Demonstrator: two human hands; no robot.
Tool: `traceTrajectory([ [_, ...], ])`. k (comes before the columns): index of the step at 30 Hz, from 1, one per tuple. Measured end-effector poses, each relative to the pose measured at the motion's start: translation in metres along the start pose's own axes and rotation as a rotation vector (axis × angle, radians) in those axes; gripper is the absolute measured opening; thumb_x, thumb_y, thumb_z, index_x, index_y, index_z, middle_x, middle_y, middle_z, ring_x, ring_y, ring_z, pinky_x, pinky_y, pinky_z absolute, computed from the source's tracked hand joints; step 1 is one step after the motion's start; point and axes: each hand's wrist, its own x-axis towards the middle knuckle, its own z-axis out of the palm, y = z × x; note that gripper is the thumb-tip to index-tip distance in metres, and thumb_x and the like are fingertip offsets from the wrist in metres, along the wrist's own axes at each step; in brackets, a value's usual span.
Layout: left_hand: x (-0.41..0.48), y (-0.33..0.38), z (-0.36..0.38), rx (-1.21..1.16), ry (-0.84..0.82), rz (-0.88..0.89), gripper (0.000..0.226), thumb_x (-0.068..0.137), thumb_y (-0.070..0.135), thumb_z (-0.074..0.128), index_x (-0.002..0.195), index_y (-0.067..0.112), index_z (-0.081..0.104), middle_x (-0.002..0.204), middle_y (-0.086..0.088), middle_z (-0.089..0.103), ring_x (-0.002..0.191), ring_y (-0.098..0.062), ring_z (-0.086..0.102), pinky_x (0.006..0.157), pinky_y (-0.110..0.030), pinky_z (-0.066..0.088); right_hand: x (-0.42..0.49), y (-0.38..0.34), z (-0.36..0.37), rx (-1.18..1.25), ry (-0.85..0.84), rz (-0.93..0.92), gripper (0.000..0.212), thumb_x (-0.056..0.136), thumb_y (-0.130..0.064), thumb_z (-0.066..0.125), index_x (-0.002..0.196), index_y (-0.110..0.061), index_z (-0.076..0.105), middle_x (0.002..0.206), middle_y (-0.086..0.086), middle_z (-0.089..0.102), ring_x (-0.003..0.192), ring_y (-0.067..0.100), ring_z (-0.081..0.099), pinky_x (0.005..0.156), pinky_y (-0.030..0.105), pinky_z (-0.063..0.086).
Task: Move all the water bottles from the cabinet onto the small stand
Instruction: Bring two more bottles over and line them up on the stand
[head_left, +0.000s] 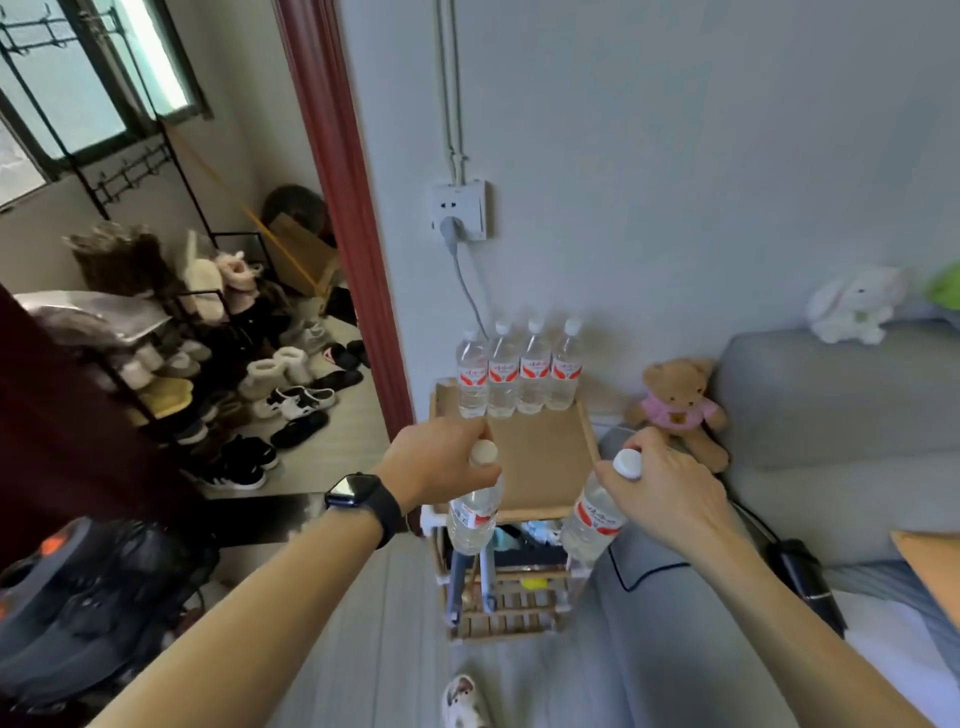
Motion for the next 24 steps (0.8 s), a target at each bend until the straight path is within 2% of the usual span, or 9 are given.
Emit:
traceTrajectory([
  [4, 0.073, -0.009, 0.018, -0.06, -0.056, 0.079, 0.025, 0.085, 0.052, 0.058, 0.102, 0.034, 0.053, 0.086, 0.015, 0.057, 0.078, -0.011, 0.056, 0.064, -0.029, 0.045, 0.064, -0.003, 0.015, -0.037, -0.06, 0.049, 0.034, 0.084, -0.061, 0.053, 0.095, -0.03, 0.045, 0.093, 0.0, 0.066, 0.088, 0.027, 0.061, 0.065, 0.036, 0.043],
  [7, 0.121, -0.011, 0.025, -0.097, -0.113, 0.136, 0.027, 0.086, 0.048, 0.061, 0.106, 0.031, 0.056, 0.087, 0.014, 0.055, 0.081, -0.014, 0.056, 0.071, -0.033, 0.05, 0.102, -0.007, 0.022, -0.006, -0.071, 0.111, 0.03, 0.084, -0.057, 0.053, 0.094, -0.03, 0.045, 0.089, -0.002, 0.063, 0.082, 0.025, 0.058, 0.067, 0.036, 0.043],
  [12, 0.183, -0.008, 0.034, -0.11, -0.176, 0.2, 0.03, 0.086, 0.046, 0.062, 0.112, 0.032, 0.059, 0.097, 0.01, 0.062, 0.085, -0.013, 0.058, 0.075, -0.034, 0.053, 0.155, -0.002, 0.037, 0.056, -0.105, 0.13, 0.026, 0.088, -0.054, 0.051, 0.093, -0.03, 0.044, 0.083, -0.005, 0.058, 0.075, 0.022, 0.053, 0.068, 0.037, 0.044],
  [17, 0.224, -0.003, 0.04, -0.127, -0.196, 0.154, 0.033, 0.085, 0.047, 0.059, 0.115, 0.034, 0.058, 0.105, 0.008, 0.063, 0.09, -0.017, 0.058, 0.073, -0.035, 0.051, 0.202, 0.006, 0.049, 0.054, -0.18, 0.033, 0.025, 0.088, -0.054, 0.05, 0.097, -0.032, 0.043, 0.091, -0.004, 0.061, 0.081, 0.025, 0.06, 0.07, 0.037, 0.046],
  [19, 0.233, 0.002, 0.044, -0.119, -0.203, 0.133, 0.032, 0.086, 0.047, 0.058, 0.116, 0.036, 0.058, 0.106, 0.007, 0.06, 0.091, -0.018, 0.058, 0.073, -0.035, 0.05, 0.216, 0.006, 0.051, 0.045, -0.225, 0.0, 0.025, 0.089, -0.055, 0.049, 0.097, -0.032, 0.041, 0.093, -0.005, 0.061, 0.08, 0.022, 0.057, 0.07, 0.036, 0.045],
  [22, 0.24, 0.009, 0.055, -0.192, -0.152, 0.034, 0.032, 0.087, 0.045, 0.056, 0.117, 0.034, 0.058, 0.111, 0.008, 0.056, 0.093, -0.017, 0.057, 0.073, -0.031, 0.044, 0.233, 0.01, 0.054, 0.054, -0.281, -0.07, 0.024, 0.09, -0.056, 0.048, 0.099, -0.035, 0.039, 0.094, -0.009, 0.058, 0.079, 0.019, 0.053, 0.069, 0.034, 0.038],
  [24, 0.242, 0.012, 0.064, -0.27, -0.105, -0.036, 0.032, 0.084, 0.046, 0.056, 0.114, 0.034, 0.057, 0.11, 0.01, 0.055, 0.091, -0.015, 0.056, 0.071, -0.03, 0.042, 0.242, 0.015, 0.056, 0.118, -0.271, -0.065, 0.027, 0.088, -0.058, 0.051, 0.097, -0.035, 0.042, 0.088, -0.014, 0.055, 0.078, 0.016, 0.052, 0.068, 0.034, 0.04],
])
